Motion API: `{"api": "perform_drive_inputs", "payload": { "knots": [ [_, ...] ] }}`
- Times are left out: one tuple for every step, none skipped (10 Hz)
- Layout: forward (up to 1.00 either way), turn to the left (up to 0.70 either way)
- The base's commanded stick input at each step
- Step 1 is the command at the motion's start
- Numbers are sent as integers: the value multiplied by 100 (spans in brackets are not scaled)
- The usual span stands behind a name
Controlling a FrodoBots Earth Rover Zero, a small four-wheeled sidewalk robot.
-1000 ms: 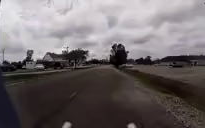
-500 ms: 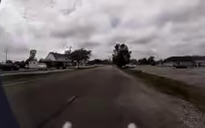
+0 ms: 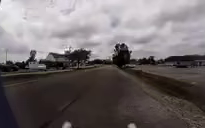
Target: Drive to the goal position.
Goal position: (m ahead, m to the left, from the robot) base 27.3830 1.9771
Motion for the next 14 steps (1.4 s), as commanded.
{"api": "perform_drive_inputs", "payload": {
  "knots": [
    [60, 0],
    [60, 0],
    [60, 0],
    [60, 0],
    [60, 0],
    [60, 0],
    [60, 0],
    [60, 0],
    [60, 0],
    [60, 0],
    [60, 0],
    [60, 0],
    [60, 0],
    [60, 0]
  ]
}}
